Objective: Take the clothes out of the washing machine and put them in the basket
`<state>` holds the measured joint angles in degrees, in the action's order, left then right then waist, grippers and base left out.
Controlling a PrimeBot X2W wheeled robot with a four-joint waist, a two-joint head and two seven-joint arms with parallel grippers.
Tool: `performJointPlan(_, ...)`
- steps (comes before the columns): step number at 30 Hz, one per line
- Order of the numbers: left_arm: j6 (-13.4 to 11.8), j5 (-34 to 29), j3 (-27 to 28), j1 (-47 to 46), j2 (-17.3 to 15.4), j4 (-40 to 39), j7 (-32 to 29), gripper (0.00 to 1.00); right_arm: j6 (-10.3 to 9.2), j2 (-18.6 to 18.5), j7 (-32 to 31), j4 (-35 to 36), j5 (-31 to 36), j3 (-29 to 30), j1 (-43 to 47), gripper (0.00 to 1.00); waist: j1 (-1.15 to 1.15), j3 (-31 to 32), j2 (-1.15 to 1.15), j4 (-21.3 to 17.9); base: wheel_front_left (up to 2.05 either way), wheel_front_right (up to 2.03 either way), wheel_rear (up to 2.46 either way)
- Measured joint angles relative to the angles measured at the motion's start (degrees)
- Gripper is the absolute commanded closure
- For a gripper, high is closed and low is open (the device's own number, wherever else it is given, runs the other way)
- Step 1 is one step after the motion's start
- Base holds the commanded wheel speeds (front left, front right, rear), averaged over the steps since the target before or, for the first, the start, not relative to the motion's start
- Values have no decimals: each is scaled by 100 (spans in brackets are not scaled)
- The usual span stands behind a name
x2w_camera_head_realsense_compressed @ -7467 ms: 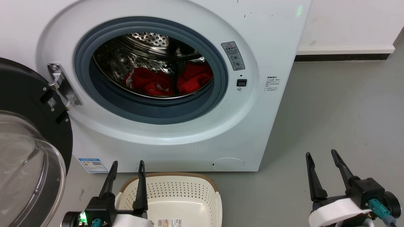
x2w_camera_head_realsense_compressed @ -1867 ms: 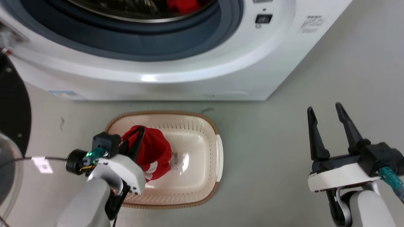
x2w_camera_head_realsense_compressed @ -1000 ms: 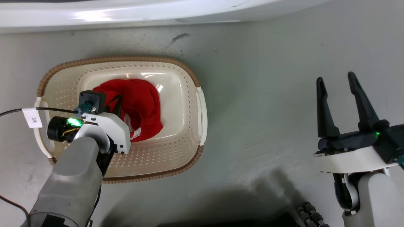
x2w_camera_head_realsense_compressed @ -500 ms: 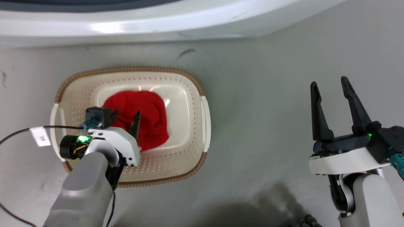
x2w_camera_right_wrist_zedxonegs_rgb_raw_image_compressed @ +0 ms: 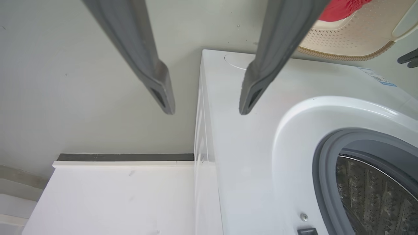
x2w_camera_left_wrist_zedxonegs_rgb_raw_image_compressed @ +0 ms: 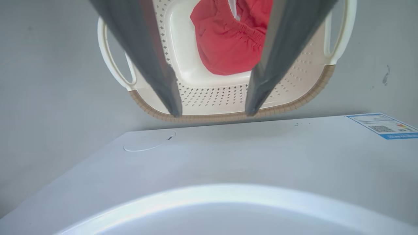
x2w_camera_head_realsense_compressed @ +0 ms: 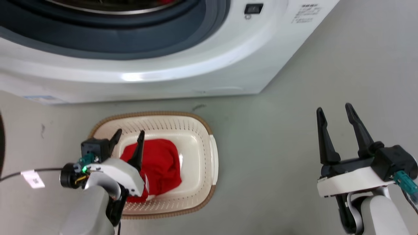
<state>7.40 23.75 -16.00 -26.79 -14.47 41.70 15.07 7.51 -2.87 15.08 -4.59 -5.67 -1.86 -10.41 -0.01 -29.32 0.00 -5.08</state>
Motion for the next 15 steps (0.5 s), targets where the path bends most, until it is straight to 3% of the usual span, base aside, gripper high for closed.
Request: performJointPlan(15, 0, -588, 522, 865, 11, -1770, 1, 0, 0, 0, 0, -183, -140, 32, 375, 0, -1, 974, 0, -70, 0, 0, 0)
